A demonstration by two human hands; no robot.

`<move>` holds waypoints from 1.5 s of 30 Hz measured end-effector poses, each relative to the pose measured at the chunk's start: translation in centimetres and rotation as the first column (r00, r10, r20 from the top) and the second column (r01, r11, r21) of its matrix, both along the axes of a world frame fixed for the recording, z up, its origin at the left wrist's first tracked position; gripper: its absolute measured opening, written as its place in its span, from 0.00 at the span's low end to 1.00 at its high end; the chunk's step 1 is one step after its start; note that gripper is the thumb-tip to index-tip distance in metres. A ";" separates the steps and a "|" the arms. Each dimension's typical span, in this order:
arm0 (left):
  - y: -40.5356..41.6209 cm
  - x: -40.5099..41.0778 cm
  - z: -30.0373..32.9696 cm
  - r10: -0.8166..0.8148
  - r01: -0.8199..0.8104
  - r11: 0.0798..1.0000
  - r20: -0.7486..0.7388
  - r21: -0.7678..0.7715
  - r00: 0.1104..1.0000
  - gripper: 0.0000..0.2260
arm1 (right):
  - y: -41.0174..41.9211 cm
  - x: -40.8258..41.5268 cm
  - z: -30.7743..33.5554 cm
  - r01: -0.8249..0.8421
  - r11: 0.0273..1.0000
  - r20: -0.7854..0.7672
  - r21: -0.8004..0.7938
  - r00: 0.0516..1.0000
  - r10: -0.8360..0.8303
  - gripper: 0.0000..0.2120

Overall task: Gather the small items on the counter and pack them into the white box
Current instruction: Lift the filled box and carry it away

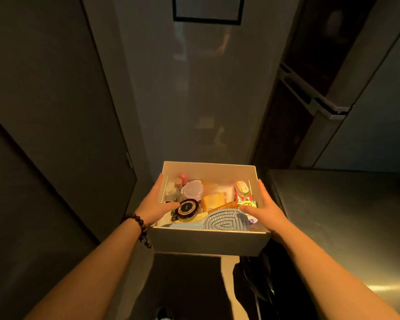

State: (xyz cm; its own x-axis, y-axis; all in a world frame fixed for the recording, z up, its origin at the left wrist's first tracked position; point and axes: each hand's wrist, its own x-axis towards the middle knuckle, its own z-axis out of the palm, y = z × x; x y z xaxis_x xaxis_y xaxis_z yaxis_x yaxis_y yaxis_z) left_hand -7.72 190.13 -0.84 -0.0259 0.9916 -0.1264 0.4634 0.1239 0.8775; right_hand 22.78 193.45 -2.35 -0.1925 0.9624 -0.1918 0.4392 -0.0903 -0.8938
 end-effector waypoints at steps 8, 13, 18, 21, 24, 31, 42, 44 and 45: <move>11.9 -7.0 -3.0 0.013 -0.012 1.000 0.102 -0.007 0.995 0.37 | 12.2 -7.0 -2.2 -0.004 1.000 0.009 -0.031 1.000 0.004 0.42; 18.1 -9.0 -5.0 0.053 -0.046 0.998 0.162 -0.046 0.985 0.37 | 18.6 -8.8 -3.4 0.003 0.996 -0.013 -0.084 1.000 -0.004 0.44; 23.8 -10.3 -7.6 0.079 -0.063 0.995 0.201 -0.083 0.976 0.39 | 24.7 -9.9 -5.8 0.011 0.988 -0.067 -0.157 0.997 -0.022 0.47; 26.8 -10.7 -9.4 0.093 -0.081 0.995 0.215 -0.065 0.972 0.37 | 28.3 -10.3 -7.9 0.001 0.980 -0.099 -0.200 0.995 -0.021 0.48; 29.4 -10.8 -11.8 0.102 -0.093 0.995 0.251 -0.046 0.963 0.37 | 32.0 -10.8 -10.3 -0.044 0.969 -0.166 -0.245 0.986 0.003 0.47; 38.1 -11.6 -18.4 0.139 -0.122 0.986 0.163 -0.112 0.977 0.39 | 39.8 -11.8 -17.5 -0.017 0.958 -0.185 -0.286 0.982 -0.038 0.46; 48.8 -13.8 -41.6 0.061 -0.052 0.996 0.133 -0.075 0.989 0.44 | 48.9 -13.2 -40.3 0.098 0.959 -0.226 -0.265 0.961 -0.161 0.44; 50.2 -14.0 -46.8 0.071 -0.063 0.996 0.137 -0.057 0.988 0.45 | 50.3 -13.6 -45.5 0.088 0.965 -0.222 -0.245 0.964 -0.144 0.46; 50.9 -14.2 -49.4 0.071 -0.065 0.997 0.138 -0.044 0.988 0.45 | 51.0 -13.8 -48.1 0.081 0.967 -0.219 -0.241 0.966 -0.135 0.46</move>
